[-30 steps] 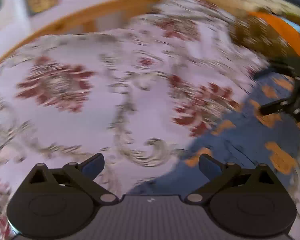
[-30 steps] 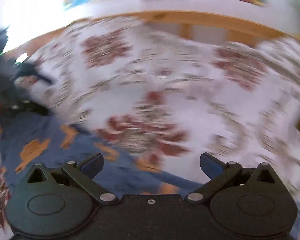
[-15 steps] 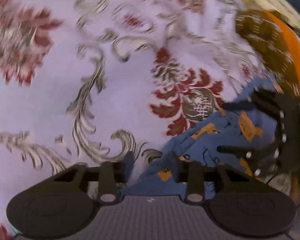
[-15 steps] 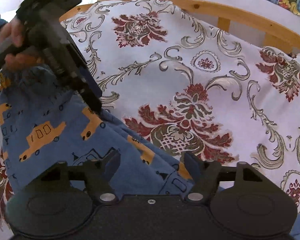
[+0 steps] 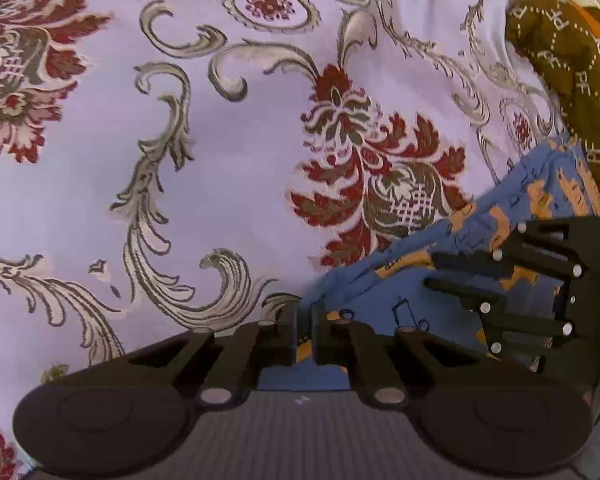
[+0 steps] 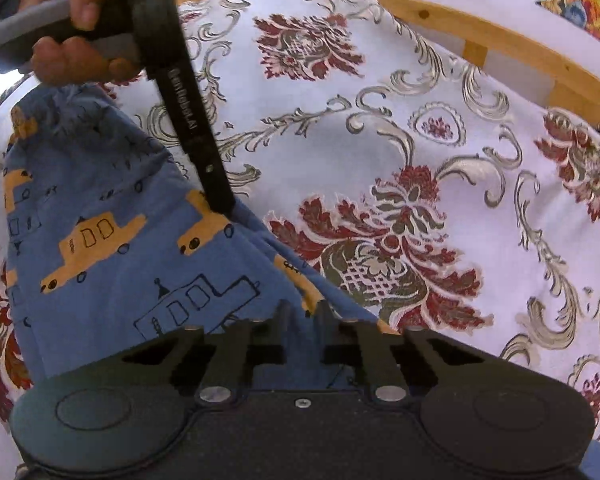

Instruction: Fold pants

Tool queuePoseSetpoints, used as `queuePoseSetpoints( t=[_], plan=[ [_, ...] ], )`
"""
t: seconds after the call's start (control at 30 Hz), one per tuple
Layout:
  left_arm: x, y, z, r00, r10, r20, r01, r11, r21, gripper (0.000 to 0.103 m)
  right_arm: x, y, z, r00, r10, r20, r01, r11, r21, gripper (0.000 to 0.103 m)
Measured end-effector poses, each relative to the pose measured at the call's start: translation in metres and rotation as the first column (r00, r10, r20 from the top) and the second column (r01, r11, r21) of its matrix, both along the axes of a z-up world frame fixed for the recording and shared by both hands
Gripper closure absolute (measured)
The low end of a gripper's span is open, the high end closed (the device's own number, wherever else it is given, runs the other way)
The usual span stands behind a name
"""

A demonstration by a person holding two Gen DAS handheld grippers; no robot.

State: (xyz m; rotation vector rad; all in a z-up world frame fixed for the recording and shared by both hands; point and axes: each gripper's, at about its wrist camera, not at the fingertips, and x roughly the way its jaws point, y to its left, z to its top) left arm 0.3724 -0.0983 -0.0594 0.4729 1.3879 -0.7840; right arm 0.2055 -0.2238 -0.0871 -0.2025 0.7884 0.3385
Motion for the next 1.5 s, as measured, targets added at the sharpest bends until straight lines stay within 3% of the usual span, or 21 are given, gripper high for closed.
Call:
queuePoseSetpoints(
  t=[0.07, 0.33, 0.5, 0.6, 0.67, 0.7, 0.73, 0.77, 0.8, 0.83, 1.0, 1.1, 1.13, 1.23, 1.3, 1.37, 1.43, 1.5],
  plan=[
    [0.004, 0.005, 0.004, 1.000, 0.024, -0.010, -0.024, 1.000, -0.015, 0.098, -0.003, 0.002, 0.002, 1.000, 0.008, 0.020, -0.008, 1.000, -0.016, 0.101],
    [0.021, 0.018, 0.008, 0.991, 0.124, -0.048, -0.128, 0.989, -0.072, 0.098, -0.009, 0.005, 0.008, 0.995, 0.033, 0.093, -0.027, 0.998, -0.062, 0.102],
    [0.037, 0.026, 0.003, 0.977, 0.191, -0.093, -0.199, 0.976, -0.089, 0.098, -0.023, 0.021, 0.008, 0.977, 0.185, 0.108, -0.168, 0.974, -0.152, 0.102],
    [0.038, 0.026, -0.001, 0.980, 0.174, -0.098, -0.184, 0.978, -0.099, 0.098, -0.022, 0.021, 0.007, 0.979, 0.171, 0.110, -0.151, 0.973, -0.174, 0.102],
    [0.032, 0.026, 0.001, 0.988, 0.144, -0.054, -0.150, 0.981, -0.121, 0.096, -0.018, 0.016, 0.006, 0.985, 0.125, 0.118, -0.105, 0.980, -0.167, 0.101],
    [0.027, 0.026, 0.005, 0.992, 0.122, -0.012, -0.123, 0.984, -0.127, 0.093, -0.015, 0.012, 0.006, 0.988, 0.096, 0.124, -0.076, 0.985, -0.158, 0.090],
    [0.021, 0.029, 0.012, 0.994, 0.101, 0.044, -0.094, 0.986, -0.137, 0.077, -0.014, 0.006, 0.007, 0.990, 0.077, 0.120, -0.061, 0.990, -0.128, 0.073],
    [0.012, 0.035, 0.020, 0.992, 0.083, 0.098, -0.066, 0.984, -0.163, 0.050, -0.011, 0.000, 0.007, 0.993, 0.053, 0.107, -0.043, 0.995, -0.086, 0.066],
    [0.001, 0.044, 0.027, 0.986, 0.074, 0.149, -0.044, 0.980, -0.193, 0.041, -0.009, -0.008, 0.008, 0.995, 0.025, 0.093, -0.022, 0.999, -0.031, 0.056],
    [-0.009, 0.052, 0.032, 0.981, 0.062, 0.185, -0.021, 0.976, -0.217, 0.036, -0.007, -0.015, 0.010, 0.996, 0.003, 0.086, -0.005, 1.000, 0.022, 0.052],
    [-0.080, 0.092, 0.029, 0.956, -0.109, 0.273, 0.185, 0.945, -0.270, 0.040, 0.012, -0.033, 0.023, 0.998, -0.063, 0.032, 0.055, 0.977, 0.207, 0.046],
    [-0.121, 0.097, 0.009, 0.927, -0.207, 0.312, 0.279, 0.938, -0.206, 0.043, 0.028, -0.035, 0.027, 0.998, -0.057, -0.036, 0.065, 0.942, 0.329, 0.043],
    [-0.134, 0.096, 0.003, 0.909, -0.242, 0.340, 0.315, 0.932, -0.177, 0.049, 0.034, -0.033, 0.028, 0.997, -0.057, -0.057, 0.074, 0.928, 0.366, 0.041],
    [-0.168, 0.093, -0.008, 0.840, -0.322, 0.437, 0.405, 0.908, -0.109, 0.056, 0.046, -0.023, 0.032, 0.993, -0.062, -0.104, 0.101, 0.898, 0.428, 0.041],
    [-0.181, 0.087, -0.010, 0.802, -0.316, 0.507, 0.406, 0.911, -0.075, 0.066, 0.050, -0.012, 0.035, 0.992, -0.049, -0.116, 0.096, 0.890, 0.446, 0.041],
    [-0.186, 0.084, -0.010, 0.804, -0.294, 0.517, 0.393, 0.915, -0.090, 0.068, 0.052, -0.002, 0.037, 0.993, -0.035, -0.115, 0.082, 0.897, 0.434, 0.041],
    [-0.195, 0.083, -0.011, 0.791, -0.343, 0.506, 0.444, 0.892, -0.090, 0.068, 0.051, 0.005, 0.038, 0.992, -0.030, -0.124, 0.080, 0.903, 0.423, 0.041],
    [-0.208, 0.083, -0.016, 0.735, -0.410, 0.540, 0.497, 0.867, -0.018, 0.068, 0.050, 0.008, 0.036, 0.991, -0.026, -0.132, 0.080, 0.903, 0.422, 0.041]
  ],
)
